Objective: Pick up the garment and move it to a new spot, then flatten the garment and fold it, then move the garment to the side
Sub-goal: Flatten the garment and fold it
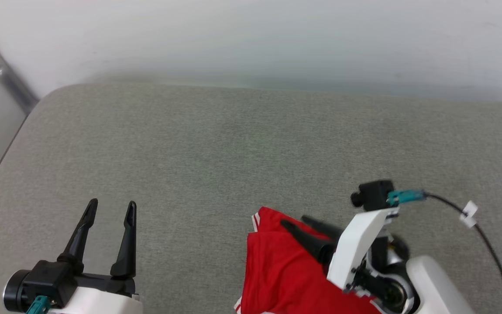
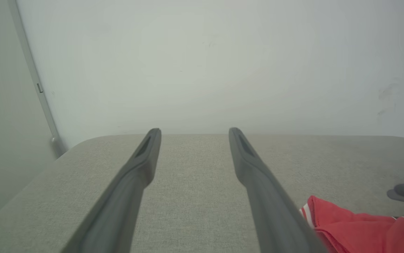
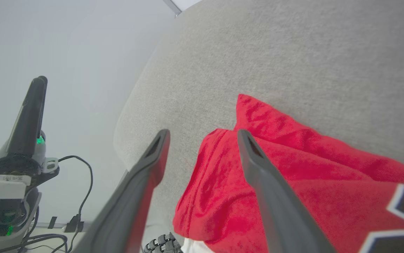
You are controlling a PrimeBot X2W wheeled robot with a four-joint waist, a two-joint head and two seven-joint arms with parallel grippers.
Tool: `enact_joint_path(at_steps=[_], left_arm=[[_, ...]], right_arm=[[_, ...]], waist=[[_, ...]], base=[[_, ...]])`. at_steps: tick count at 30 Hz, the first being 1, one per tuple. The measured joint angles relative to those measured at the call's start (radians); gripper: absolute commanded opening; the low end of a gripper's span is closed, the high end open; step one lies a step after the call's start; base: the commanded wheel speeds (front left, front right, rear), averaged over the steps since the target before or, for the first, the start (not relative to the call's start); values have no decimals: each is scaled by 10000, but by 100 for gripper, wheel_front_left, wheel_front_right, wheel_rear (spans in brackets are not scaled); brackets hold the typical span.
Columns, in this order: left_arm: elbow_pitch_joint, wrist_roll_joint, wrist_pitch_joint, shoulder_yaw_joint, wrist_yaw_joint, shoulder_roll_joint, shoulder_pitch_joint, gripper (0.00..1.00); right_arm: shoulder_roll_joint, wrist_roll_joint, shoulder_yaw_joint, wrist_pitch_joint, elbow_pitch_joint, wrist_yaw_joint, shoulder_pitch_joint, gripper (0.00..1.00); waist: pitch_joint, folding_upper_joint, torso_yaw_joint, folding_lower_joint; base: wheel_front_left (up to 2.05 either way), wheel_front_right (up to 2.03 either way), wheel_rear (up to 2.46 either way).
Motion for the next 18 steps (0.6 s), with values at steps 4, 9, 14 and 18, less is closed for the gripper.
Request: enact_joint_path(at_steps=[4, 9, 14, 18], left_arm=[[-19, 0, 0, -13, 0, 0, -12, 100], [-33, 0, 0, -50, 0, -12, -138, 100], [-35, -94, 0, -117, 0, -61, -168, 100], [-44, -171, 0, -121, 0, -150, -187, 100]], right_arm=[[-13, -2499, -771, 59, -685, 0, -384, 100], [-784, -4683, -1338, -380, -1601, 0, -409, 100], [-1632, -5603, -1814, -1651, -2042, 0, -307, 100], [-1902, -5695, -2508, -2828, -2224, 0, 312, 100]], waist=[[19, 0, -290, 0], [74, 0, -616, 0], [79, 0, -873, 0], [36, 0, -965, 0]], base=[[0, 0, 0], [0, 0, 0], [0, 0, 0], [0, 0, 0]])
